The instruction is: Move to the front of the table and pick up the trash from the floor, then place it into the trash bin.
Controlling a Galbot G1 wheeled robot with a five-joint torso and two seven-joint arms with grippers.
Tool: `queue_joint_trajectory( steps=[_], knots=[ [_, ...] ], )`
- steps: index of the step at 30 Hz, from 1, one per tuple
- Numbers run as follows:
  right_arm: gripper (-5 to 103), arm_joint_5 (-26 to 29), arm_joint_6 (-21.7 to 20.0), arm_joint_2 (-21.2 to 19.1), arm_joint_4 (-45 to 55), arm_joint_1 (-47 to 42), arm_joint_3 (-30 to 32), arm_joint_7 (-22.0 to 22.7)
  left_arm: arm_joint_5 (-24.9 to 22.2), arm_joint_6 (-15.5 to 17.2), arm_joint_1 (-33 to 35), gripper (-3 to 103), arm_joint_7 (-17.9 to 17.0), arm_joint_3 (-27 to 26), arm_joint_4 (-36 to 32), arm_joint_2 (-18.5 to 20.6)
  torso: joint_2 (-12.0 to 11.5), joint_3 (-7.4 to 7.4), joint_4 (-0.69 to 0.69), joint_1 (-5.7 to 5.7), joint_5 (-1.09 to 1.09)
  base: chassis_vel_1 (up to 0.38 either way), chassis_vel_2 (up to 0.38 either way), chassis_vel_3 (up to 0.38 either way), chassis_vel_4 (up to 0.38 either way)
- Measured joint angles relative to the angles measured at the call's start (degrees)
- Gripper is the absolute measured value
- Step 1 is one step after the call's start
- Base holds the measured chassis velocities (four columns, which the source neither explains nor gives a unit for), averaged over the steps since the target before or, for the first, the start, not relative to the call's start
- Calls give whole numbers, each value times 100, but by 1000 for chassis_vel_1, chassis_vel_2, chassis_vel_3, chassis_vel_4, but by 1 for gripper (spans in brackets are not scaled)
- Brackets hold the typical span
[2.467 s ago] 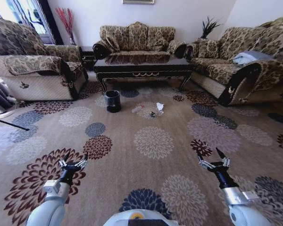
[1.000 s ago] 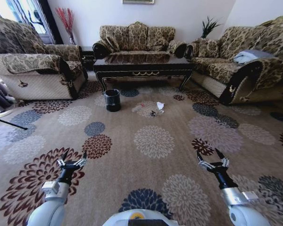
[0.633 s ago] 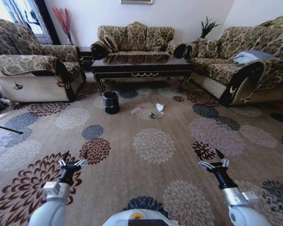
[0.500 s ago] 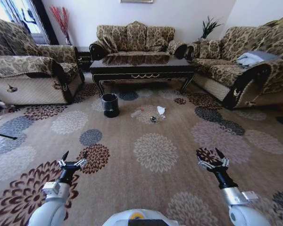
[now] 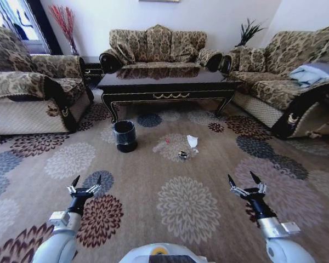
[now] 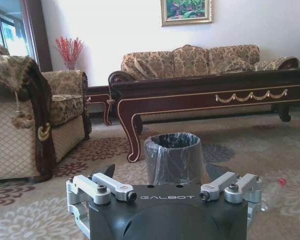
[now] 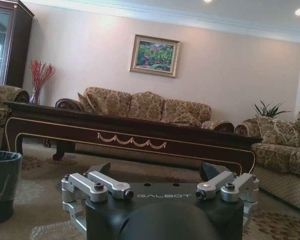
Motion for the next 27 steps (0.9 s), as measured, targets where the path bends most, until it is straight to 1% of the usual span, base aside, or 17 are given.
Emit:
queue_joint_trajectory(
  steps=[2, 3, 5, 6, 7, 8, 10, 11, 15, 17, 19, 21, 23, 24, 25, 27],
  knots=[
    [100, -2, -1, 0, 0, 2, -6, 0, 1, 0, -4, 100, -1, 0, 0, 3, 0, 0, 1, 0, 3, -337, 331, 351, -328],
    [100, -5, -3, 0, 0, 6, -13, -1, 1, 0, -9, 100, -4, 0, 0, 8, 0, 0, 2, 0, 16, -347, 338, 368, -355],
    [100, -9, -4, 0, 0, 13, -19, -4, 2, 0, -14, 100, -6, 3, 0, 11, 0, 0, 0, 0, 9, -370, 350, 377, -342],
    [100, -9, -4, 0, 0, 13, -19, -4, 2, 0, -14, 100, -6, 3, 0, 11, 0, 0, 0, 0, 9, -370, 350, 386, -342],
    [100, -9, -5, -5, 0, 19, -23, -7, 1, 1, -16, 100, -9, 8, -1, 11, 0, 1, 3, 0, 7, -361, 333, 386, -331],
    [100, -10, -7, -8, 0, 24, -28, -9, 2, 2, -17, 100, -11, 9, -2, 11, 0, 2, 4, 0, 13, -361, 328, 376, -331],
    [100, -10, -10, -10, -1, 29, -30, -10, 4, 3, -18, 100, -12, 10, -2, 11, 0, 2, 2, 0, 13, -361, 328, 344, -370],
    [100, -10, -12, -12, -2, 36, -33, -11, 5, 3, -19, 100, -13, 11, -2, 8, 0, 2, 1, 0, 8, -375, 351, 344, -361],
    [100, -11, -15, -8, -6, 43, -52, -19, 6, 3, -19, 100, -14, 9, 5, -1, 0, 2, 2, 0, 12, -353, 363, 358, -370],
    [100, -15, -15, -4, -6, 43, -58, -21, 6, -1, -16, 100, -14, 8, 15, -8, 0, 2, 1, 0, 6, -347, 363, 345, -370],
    [100, -20, -15, -2, -10, 43, -63, -21, 6, -8, -12, 100, -14, 5, 24, -15, 0, 3, 4, 0, 13, -341, 356, 361, -358],
    [100, -20, -15, -2, -10, 43, -65, -11, 5, -10, -9, 100, -14, 4, 24, -15, 0, 3, 2, 0, 13, -351, 355, 373, -361],
    [100, -10, 3, 6, -12, 40, -71, 6, 4, -9, -2, 100, -16, 4, 26, -17, 0, 4, 2, 0, 7, -338, 340, 347, -333],
    [100, -10, 3, 6, -12, 40, -71, 6, 4, -9, -2, 100, -16, 4, 26, -17, 0, 4, 2, 0, 7, -308, 327, 347, -312],
    [100, -9, 7, 12, -14, 39, -75, 9, 3, -9, -1, 100, -17, 1, 32, -17, -1, 6, 2, 1, 12, -250, 273, 280, -312],
    [100, -9, 14, 20, -15, 37, -81, 11, -5, -10, -4, 100, -25, -12, 53, -17, -1, 7, 1, 2, 8, -206, 244, 221, -183]
  ],
)
